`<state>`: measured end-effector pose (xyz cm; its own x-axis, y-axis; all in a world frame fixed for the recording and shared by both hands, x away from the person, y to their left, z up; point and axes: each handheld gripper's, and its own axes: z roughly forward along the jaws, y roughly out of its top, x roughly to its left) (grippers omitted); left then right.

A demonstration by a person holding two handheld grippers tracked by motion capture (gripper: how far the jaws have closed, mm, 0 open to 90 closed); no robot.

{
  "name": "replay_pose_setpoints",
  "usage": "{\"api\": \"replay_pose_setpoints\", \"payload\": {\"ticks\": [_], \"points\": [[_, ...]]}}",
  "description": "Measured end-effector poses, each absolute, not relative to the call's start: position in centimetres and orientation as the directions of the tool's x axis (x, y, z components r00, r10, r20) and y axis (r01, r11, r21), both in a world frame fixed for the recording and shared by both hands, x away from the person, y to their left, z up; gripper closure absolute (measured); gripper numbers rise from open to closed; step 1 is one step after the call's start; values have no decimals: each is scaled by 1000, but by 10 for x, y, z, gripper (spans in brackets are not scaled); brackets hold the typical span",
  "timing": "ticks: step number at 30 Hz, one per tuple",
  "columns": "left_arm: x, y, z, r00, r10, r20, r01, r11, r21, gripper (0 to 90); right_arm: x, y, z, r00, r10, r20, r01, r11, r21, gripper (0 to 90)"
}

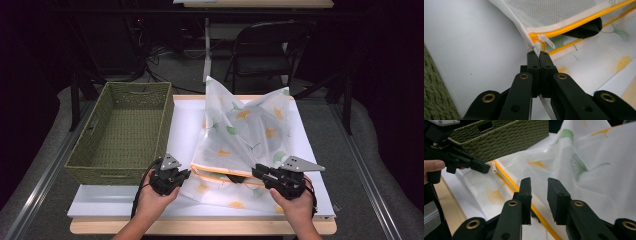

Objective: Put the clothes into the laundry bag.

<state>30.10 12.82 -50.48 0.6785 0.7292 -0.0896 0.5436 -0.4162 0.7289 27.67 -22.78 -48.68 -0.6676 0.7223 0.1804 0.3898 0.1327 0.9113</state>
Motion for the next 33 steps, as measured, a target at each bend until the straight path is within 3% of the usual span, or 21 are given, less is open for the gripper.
{"api": "replay_pose_setpoints", "payload": {"ticks": [3,9,13,25,33], "points": [[290,131,-505,695,713,-96,539,-428,725,893,277,-208,-486,-700,695,166,378,163,911,662],[284,132,-510,693,714,-95,541,-429,723,892,283,-176,-496,-747,655,115,364,257,895,632],[282,131,-513,692,713,-108,549,-423,721,892,287,-160,-502,-767,626,141,377,263,888,627],[281,131,-515,694,712,-103,537,-417,734,892,295,-128,-514,-796,541,272,460,248,853,766],[276,127,-513,704,702,-103,525,-417,742,892,302,-112,-533,-796,488,357,519,249,817,756]]}}
